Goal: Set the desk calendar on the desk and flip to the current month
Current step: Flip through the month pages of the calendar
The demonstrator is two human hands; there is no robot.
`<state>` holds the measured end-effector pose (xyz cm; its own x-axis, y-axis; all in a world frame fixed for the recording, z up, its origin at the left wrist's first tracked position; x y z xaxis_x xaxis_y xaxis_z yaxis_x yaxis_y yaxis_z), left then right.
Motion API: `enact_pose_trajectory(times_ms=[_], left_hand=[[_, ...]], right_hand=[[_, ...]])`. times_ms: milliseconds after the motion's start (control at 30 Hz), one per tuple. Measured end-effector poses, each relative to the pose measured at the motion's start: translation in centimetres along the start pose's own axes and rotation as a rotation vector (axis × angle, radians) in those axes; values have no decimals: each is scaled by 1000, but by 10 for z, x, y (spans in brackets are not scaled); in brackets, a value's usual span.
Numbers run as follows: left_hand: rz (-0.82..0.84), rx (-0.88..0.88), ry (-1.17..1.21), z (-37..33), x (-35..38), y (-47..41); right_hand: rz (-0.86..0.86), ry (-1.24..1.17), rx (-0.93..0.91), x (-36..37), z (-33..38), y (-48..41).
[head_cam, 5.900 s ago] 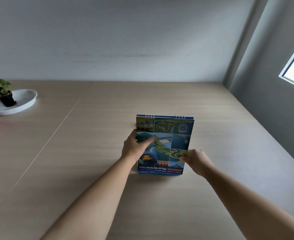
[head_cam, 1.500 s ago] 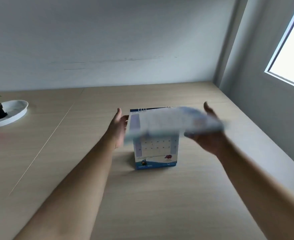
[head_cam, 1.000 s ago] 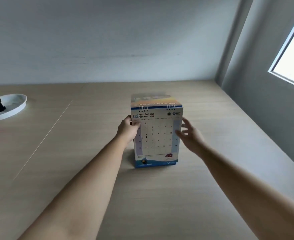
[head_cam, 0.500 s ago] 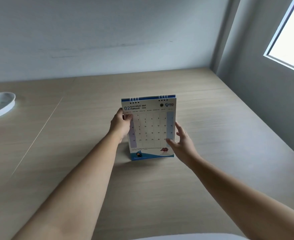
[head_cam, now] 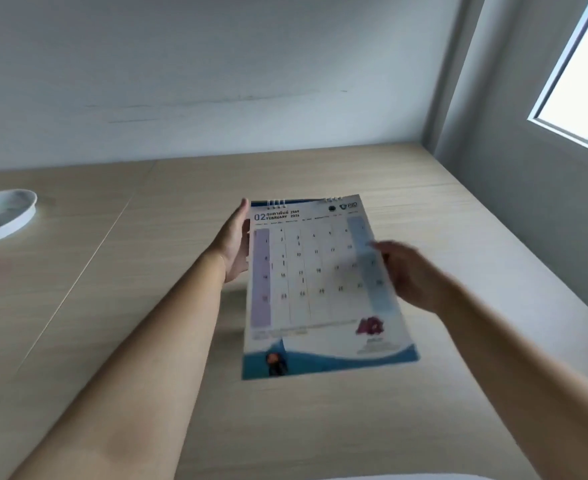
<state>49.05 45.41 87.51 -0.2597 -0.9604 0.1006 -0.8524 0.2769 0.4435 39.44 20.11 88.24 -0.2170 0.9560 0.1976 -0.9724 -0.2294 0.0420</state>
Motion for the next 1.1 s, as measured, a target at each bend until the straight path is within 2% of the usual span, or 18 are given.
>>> enact_pose_trajectory(times_ms=[67, 133, 200, 300, 367, 433, 500, 633, 733, 1100], left_hand=[[-40, -5, 12, -6, -3, -1], [-96, -32, 15, -6, 1, -1], [-87, -31, 22, -2, 8, -3], [-118, -14, 1, 4, 13, -3], [-151, 2, -29, 5, 13, -3], [-160, -3, -62, 5, 13, -5], [-184, 11, -88, 6, 12, -9], [-277, 108, -103, 11, 13, -12], [-287, 130, -91, 16, 14, -16], [-294, 153, -138, 18, 28, -20]], right_hand=[[67, -183, -60, 3, 37, 2], [22, -184, -143, 3, 72, -9], [-52, 35, -238, 2, 98, -28], [-218, 560, -325, 0, 110, -63], [-236, 865, -285, -6, 97, -86], [-157, 977, -165, -11, 73, -97], [-129, 905, -118, -14, 47, -99], [-298, 699, -166, -10, 8, -90], [-307, 594, -97, -9, -22, -80], [-324, 705, -5, -20, -35, -76]])
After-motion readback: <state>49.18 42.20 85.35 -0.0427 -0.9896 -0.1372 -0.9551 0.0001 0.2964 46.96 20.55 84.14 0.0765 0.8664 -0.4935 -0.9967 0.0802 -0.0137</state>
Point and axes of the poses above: each hand's wrist, its own y-axis away from the middle knuckle, its own x-axis out of the palm, z = x × y, the point moved 2 cm from there along -y, towards the middle knuckle, and after that the axes turned 9 degrees about -x, right-handed, at the moved point
